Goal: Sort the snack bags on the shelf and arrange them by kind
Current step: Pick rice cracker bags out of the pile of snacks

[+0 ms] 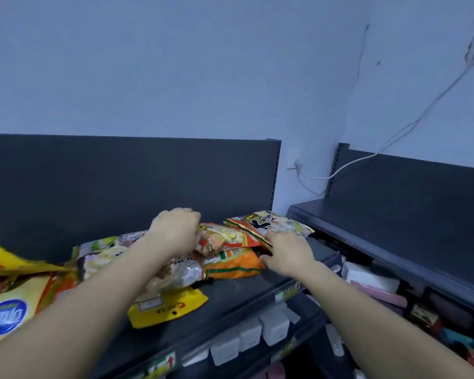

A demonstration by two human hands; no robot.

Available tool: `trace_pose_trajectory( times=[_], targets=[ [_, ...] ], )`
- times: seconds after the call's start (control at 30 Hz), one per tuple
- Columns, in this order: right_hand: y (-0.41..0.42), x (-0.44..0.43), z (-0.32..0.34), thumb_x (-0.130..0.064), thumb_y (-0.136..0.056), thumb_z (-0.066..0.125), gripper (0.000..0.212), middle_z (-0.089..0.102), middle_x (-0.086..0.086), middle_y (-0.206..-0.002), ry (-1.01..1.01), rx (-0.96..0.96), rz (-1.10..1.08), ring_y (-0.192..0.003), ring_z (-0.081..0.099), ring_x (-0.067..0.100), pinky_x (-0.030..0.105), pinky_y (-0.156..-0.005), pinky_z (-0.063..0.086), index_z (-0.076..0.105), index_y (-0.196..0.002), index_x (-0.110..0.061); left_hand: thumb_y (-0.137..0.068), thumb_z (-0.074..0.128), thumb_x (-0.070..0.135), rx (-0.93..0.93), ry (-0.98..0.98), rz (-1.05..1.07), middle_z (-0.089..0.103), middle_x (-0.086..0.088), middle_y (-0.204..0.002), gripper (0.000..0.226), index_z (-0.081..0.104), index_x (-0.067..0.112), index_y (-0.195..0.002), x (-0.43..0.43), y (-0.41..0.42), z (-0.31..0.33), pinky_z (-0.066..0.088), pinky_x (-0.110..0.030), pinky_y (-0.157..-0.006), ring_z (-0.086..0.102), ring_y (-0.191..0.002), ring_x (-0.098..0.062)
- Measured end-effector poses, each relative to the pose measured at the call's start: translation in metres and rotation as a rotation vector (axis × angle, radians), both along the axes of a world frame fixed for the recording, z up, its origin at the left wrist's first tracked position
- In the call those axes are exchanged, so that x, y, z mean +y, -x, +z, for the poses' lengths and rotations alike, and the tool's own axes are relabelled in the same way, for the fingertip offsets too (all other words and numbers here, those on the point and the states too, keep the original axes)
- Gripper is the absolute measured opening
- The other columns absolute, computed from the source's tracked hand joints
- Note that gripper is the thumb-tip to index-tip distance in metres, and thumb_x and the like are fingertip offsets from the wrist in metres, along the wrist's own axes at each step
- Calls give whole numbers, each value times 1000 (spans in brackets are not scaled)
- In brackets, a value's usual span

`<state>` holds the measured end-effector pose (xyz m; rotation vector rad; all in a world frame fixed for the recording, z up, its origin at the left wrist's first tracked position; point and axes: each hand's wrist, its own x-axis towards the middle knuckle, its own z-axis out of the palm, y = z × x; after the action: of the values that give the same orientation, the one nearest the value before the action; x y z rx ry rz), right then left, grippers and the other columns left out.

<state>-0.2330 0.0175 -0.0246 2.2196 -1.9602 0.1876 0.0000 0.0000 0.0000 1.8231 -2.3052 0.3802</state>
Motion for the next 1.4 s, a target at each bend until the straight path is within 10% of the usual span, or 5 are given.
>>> trace_pose_trajectory(
  times=[0.5,0.63,0.8,1.1,1.4],
  targets=[
    [47,-141,-57,-35,-83,67,87,12,4,-161,-245,-1,-20,-148,12,26,61,-112,19,16,-153,-25,-47,70,81,455,-687,222,58,-1,-133,113,47,19,-139,-106,5,-14,47,-38,-101,59,-116,-24],
    [51,-160,-65,-24,-87,62,69,44,4,-144,-142,16,53,-132,40,25,43,-97,45,31,-148,-28,-44,74,81,469,-782,264,62,-2,-127,111,52,19,-134,-110,11,-13,54,-33,-80,62,-110,-25],
    [51,-173,-58,-14,-93,47,60,62,4,-115,-14,24,93,-109,59,26,34,-84,50,34,-147,-39,-38,85,70,616,-663,248,69,0,-110,100,61,13,-117,-109,20,-20,53,-40,-93,66,-99,-20],
    [57,-177,-19,-13,-89,55,27,70,5,-87,343,-451,135,-80,62,32,30,-58,38,70,-107,-25,-60,90,19,861,-261,354,59,-7,-82,47,49,11,-79,-100,39,-6,36,-31,-59,54,-72,-21],
    [4,-141,16,-3,-71,55,36,72,3,-75,725,-762,617,-65,64,29,33,-53,51,75,-98,-17,-81,69,39,737,103,562,66,0,-109,67,37,31,-139,-76,42,-3,49,-33,-71,60,-99,-26]
  ],
)
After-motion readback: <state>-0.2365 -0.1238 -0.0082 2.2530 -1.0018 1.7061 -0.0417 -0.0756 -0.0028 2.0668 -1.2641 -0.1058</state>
